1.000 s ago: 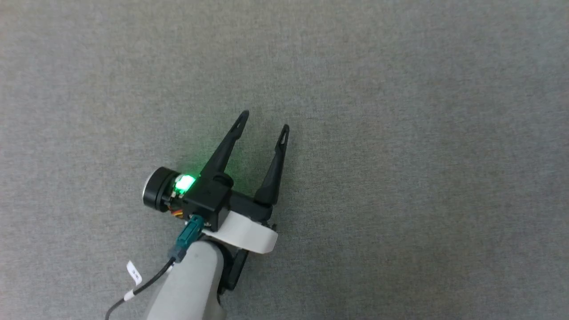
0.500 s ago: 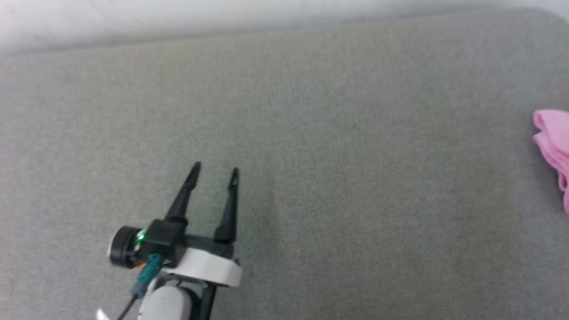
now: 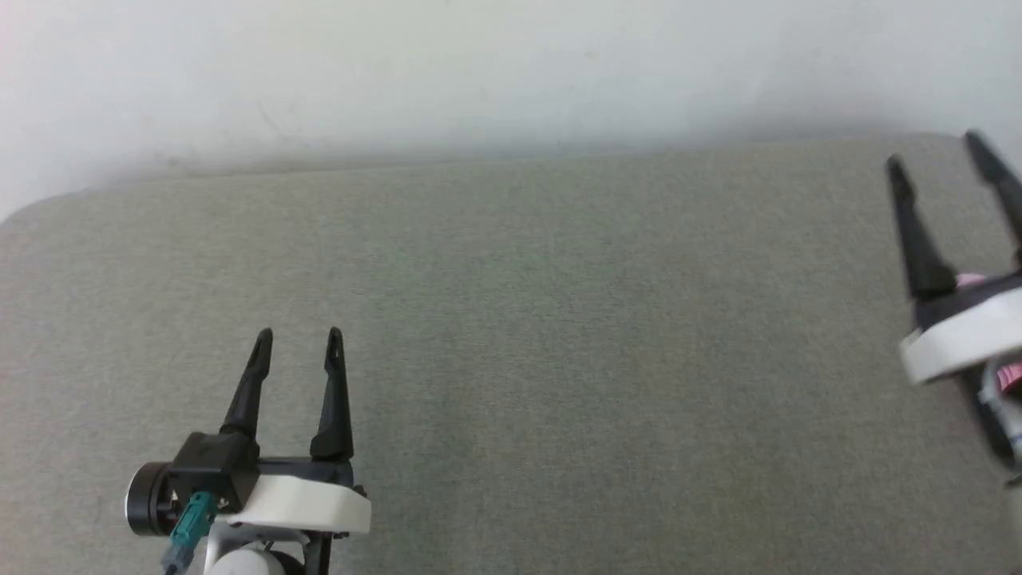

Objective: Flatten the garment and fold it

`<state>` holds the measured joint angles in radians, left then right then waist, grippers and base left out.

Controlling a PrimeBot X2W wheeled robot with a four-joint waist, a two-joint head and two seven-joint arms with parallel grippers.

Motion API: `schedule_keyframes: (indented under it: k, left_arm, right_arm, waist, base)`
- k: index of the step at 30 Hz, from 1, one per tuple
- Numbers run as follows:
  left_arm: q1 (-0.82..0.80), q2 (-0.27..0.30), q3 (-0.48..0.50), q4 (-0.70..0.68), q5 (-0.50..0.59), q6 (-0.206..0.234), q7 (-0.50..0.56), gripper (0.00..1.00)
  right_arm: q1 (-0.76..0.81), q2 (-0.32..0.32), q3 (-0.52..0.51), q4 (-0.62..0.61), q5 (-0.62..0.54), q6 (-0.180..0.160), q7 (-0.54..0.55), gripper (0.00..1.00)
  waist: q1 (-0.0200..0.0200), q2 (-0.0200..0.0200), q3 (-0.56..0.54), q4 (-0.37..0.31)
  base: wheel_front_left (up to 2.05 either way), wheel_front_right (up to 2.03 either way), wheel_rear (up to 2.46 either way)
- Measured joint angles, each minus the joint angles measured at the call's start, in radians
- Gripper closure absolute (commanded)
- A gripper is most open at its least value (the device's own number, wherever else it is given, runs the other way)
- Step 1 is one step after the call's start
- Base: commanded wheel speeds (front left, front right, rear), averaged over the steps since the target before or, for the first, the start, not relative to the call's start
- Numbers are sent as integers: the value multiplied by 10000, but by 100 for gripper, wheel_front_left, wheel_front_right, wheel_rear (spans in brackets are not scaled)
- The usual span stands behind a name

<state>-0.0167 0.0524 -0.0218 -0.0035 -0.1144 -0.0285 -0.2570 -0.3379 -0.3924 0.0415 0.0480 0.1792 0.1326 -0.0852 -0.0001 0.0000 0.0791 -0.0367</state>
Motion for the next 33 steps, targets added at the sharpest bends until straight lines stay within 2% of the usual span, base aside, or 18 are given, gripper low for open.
schedule_keyframes:
  k: [7,12,14,18,33]
  left_arm:
    - [193,-6,104,119,-4,2,0,0]
    - [324,-10,81,215,-2,115,0,0]
    - [399,-12,46,370,-8,125,0,0]
    - [544,-15,6,617,-19,224,0,0]
    - [590,-15,-125,844,0,305,0,0]
  right_arm:
    - [1420,1808,-591,-407,-19,0,-249,0]
    - [2097,2709,-790,-393,-351,0,-679,0]
    - [2434,2813,-721,-322,-947,-2,-844,0]
    - [3157,3223,-744,-56,-1365,0,-1168,0]
    - [3685,3382,-652,282,-1126,0,-1628,0]
  waist:
    - [0,0,-312,383]
    - [1,0,-428,520]
    - [1,0,-479,563]
    - [1,0,-554,631]
    - [2,0,-525,639]
  base:
    - [0,0,0]
    - [0,0,0]
    - [0,0,0]
    - [0,0,0]
    - [0,0,0]
